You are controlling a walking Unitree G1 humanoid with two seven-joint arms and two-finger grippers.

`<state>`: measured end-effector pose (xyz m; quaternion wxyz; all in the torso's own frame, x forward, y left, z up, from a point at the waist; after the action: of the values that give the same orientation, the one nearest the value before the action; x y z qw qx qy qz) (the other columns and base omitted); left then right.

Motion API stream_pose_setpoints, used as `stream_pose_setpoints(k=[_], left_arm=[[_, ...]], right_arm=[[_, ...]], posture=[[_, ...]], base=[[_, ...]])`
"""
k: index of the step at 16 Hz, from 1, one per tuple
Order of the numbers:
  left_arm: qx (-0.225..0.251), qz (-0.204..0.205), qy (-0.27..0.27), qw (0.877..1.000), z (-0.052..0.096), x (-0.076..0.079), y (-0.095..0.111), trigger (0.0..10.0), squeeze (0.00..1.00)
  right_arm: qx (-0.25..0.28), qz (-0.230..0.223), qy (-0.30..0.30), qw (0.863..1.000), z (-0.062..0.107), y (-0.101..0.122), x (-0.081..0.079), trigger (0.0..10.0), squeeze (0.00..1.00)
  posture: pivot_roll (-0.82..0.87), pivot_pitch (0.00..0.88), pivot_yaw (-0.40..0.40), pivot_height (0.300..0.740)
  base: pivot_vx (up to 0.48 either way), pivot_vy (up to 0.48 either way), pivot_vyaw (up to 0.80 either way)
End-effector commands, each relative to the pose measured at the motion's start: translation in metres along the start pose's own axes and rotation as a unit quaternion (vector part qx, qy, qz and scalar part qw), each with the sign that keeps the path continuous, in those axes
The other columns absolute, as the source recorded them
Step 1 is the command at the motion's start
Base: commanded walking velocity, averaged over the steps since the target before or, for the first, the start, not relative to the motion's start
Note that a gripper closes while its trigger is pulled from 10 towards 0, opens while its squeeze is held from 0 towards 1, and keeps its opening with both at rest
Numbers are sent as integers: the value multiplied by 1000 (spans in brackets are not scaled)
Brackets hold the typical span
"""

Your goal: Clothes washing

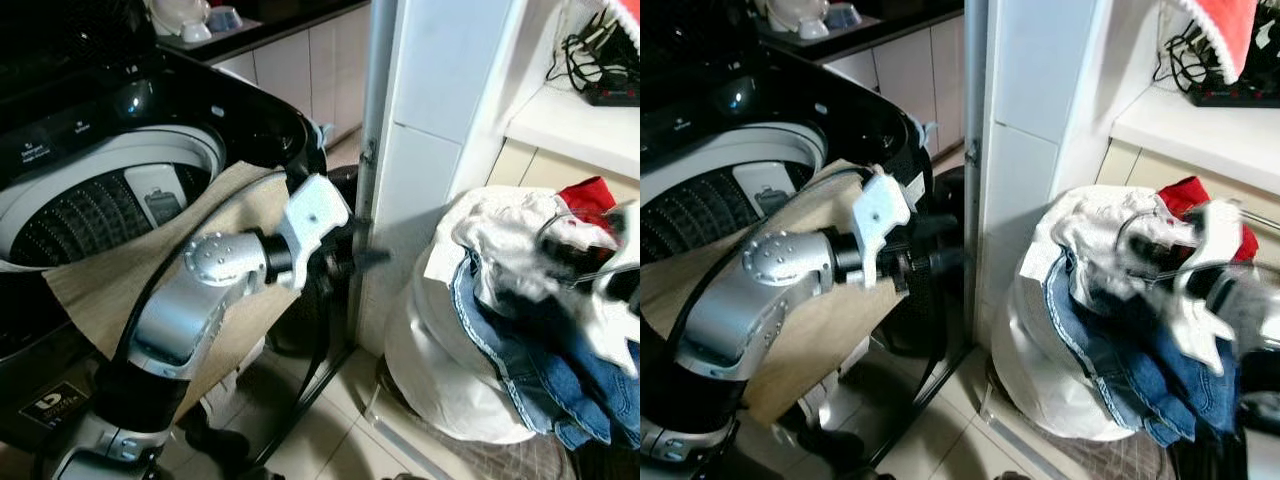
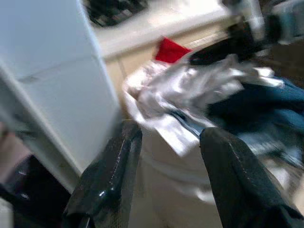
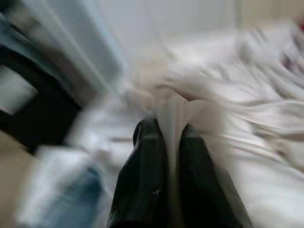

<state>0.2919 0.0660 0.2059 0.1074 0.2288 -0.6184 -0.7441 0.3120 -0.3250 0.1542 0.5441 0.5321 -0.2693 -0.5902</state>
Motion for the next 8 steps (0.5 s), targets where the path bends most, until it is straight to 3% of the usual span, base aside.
stream_pose_setpoints(k=[1,3,4,5,6,7,8], left_arm=[[23,-20,35,999,1,-10,11,10000,0],[49,-27,53,997,-1,-14,20,10000,0],[98,-25,73,992,-5,-18,38,10000,0],[118,-23,81,989,-6,-20,45,10000,0],[165,-19,101,981,-9,-25,65,10000,0],[191,-10,102,976,-10,-26,75,10000,1000],[207,-3,102,973,-11,-26,81,10000,1000]], right_arm=[[80,13,93,992,11,42,-31,0,0],[104,21,149,983,21,54,-52,0,0],[137,25,221,965,33,69,-79,0,0],[147,28,250,957,38,74,-90,0,0],[156,40,308,938,48,80,-115,0,0],[158,42,331,929,52,81,-125,0,0],[159,42,345,924,54,81,-131,0,0]], posture=[[-128,3,44,740],[-128,3,44,740],[-138,0,45,740],[-138,0,45,740],[-141,0,45,740],[-142,0,42,740],[-142,0,42,740]], base=[[0,0,0],[0,0,0],[0,0,0],[0,0,0],[0,0,0],[0,0,0],[0,0,0]])
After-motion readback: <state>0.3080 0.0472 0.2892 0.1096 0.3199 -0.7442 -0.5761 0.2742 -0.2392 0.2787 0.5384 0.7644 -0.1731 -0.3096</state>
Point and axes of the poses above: a point about 5 cm out from each wrist's last joint towards the gripper, its own z axis pointing back from the gripper into the wrist, its own y axis along the axis of the wrist's last joint, x = y × z, the point moved 1 cm from there along -z, pointing out of the wrist towards the gripper
